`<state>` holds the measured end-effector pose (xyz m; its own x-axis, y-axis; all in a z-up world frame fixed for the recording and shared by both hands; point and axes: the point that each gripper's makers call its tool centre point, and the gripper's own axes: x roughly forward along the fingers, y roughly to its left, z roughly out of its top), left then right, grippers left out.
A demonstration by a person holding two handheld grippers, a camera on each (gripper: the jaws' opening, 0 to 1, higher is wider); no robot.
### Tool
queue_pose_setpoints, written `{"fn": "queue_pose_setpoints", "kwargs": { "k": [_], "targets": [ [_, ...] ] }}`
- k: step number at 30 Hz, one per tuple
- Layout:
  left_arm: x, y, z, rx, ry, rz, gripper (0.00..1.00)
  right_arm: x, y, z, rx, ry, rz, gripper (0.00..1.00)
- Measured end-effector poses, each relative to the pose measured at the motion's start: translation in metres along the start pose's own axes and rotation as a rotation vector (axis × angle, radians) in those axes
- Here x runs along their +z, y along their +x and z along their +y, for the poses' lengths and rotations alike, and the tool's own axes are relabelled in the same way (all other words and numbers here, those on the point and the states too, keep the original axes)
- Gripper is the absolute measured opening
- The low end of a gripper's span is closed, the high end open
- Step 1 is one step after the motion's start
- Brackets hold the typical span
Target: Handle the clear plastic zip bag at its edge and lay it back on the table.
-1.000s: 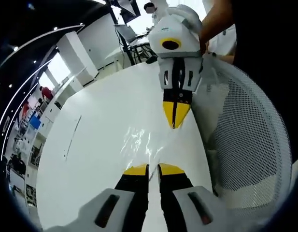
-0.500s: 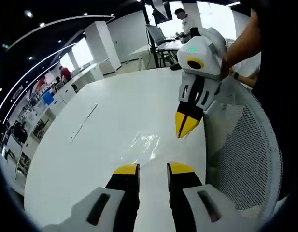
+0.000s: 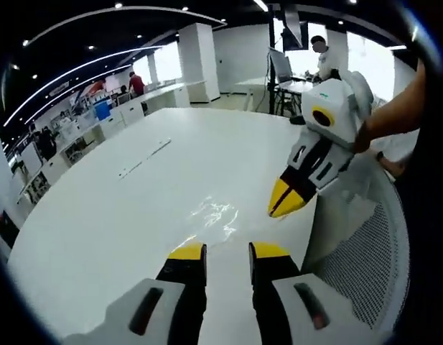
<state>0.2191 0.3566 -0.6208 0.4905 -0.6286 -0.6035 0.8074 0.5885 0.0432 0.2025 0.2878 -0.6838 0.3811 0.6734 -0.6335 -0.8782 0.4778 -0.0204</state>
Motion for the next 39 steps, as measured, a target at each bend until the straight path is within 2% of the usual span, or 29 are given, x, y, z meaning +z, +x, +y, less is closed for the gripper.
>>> {"fn": "queue_pose_setpoints", "kwargs": {
  "k": [3,7,13,16,22,24,29,39],
  "targets": [
    [0.004,-0.004,-0.001,0.01,-0.06,-0.014,0.21,0.001,0.0,0.0,-0.001,0.0,-0.001,0.0],
    [-0.001,-0.004,-0.003,0.014,-0.09,0.003,0.22,0.002,0.0,0.0,-0.003,0.0,-0.002,0.0],
    [-0.021,0.01,-0.01,0.004,-0.201,0.038,0.24,0.004,0.0,0.0,-0.004,-0.001,-0.009,0.0],
    [-0.023,0.014,-0.013,-0.002,-0.242,0.034,0.24,0.005,0.0,0.0,-0.006,-0.001,-0.011,0.0],
    [-0.019,0.016,-0.015,0.004,-0.302,0.022,0.25,0.008,0.0,0.002,-0.01,-0.006,-0.017,0.0],
    [-0.016,0.018,-0.017,-0.001,-0.344,0.007,0.25,0.008,0.001,0.003,-0.009,-0.008,-0.017,0.0],
    [-0.015,0.024,-0.021,-0.001,-0.352,0.009,0.25,0.01,0.002,0.006,-0.004,-0.013,-0.019,0.0],
    [-0.015,0.034,-0.016,0.001,-0.425,0.008,0.21,0.013,0.004,0.009,0.001,-0.041,-0.032,0.0]
  ]
}}
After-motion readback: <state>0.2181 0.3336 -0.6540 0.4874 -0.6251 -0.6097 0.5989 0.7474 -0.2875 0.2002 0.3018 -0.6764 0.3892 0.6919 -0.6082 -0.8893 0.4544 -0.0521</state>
